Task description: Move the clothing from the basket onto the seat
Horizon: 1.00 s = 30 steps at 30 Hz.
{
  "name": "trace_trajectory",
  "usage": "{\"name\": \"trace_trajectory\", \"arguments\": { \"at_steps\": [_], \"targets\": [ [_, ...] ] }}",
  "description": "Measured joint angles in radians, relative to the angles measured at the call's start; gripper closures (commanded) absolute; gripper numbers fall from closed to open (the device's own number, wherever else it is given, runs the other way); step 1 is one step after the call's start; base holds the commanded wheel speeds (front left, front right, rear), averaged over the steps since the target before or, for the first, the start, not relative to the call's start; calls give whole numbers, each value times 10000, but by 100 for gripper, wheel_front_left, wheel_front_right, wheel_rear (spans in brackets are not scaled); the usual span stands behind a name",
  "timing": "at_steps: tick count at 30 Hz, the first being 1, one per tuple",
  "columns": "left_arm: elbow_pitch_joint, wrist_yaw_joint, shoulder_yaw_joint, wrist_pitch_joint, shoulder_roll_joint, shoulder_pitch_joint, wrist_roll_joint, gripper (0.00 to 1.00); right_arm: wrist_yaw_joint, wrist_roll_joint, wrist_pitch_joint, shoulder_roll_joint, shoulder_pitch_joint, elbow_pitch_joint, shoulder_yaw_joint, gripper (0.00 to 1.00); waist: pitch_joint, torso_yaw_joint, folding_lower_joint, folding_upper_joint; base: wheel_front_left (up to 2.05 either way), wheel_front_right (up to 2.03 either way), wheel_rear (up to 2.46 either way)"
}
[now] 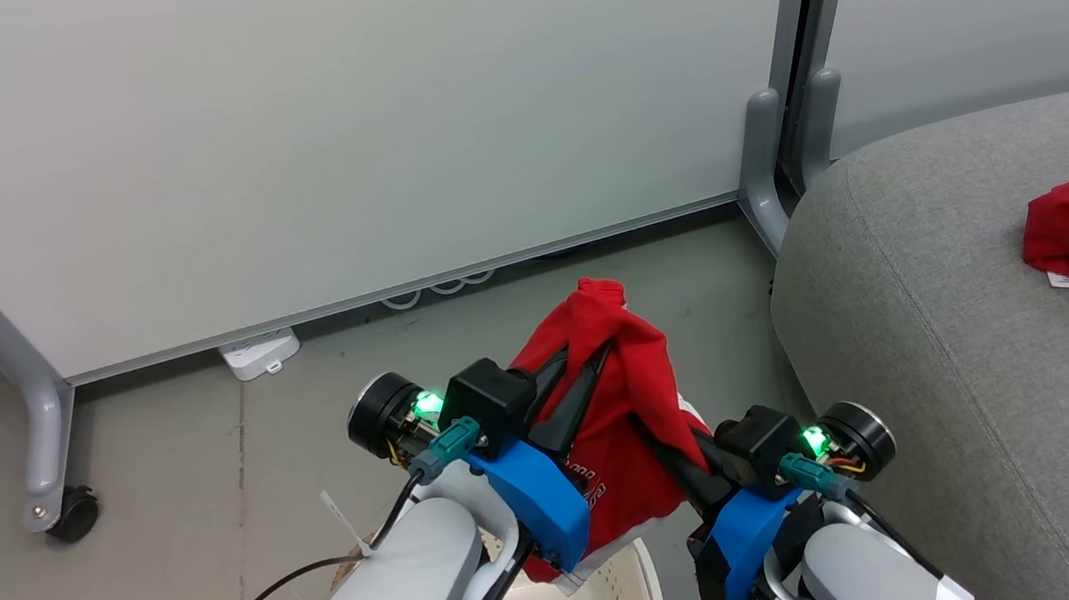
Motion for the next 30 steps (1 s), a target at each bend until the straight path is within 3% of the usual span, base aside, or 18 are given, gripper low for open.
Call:
{"name": "trace_trajectory", "arguments": {
  "at_steps": [16,17,18,30],
  "targets": [
    [82,-31,50,0,-10,0,69,100,0,150,0,-4,-2,-132,79,100,-20,-7,0,0,0,0,0],
    [84,-25,61,0,-10,0,69,36,-2,159,0,-4,-2,-136,81,100,-17,-10,0,0,0,0,0],
    [65,-6,84,0,-10,0,82,0,0,167,0,-4,-2,-138,81,100,-11,-11,0,0,0,0,0],
    [-42,17,217,0,-15,-1,242,0,0,355,0,-4,36,-303,-25,100,57,-96,1,0,0,0,0]
  ]
}}
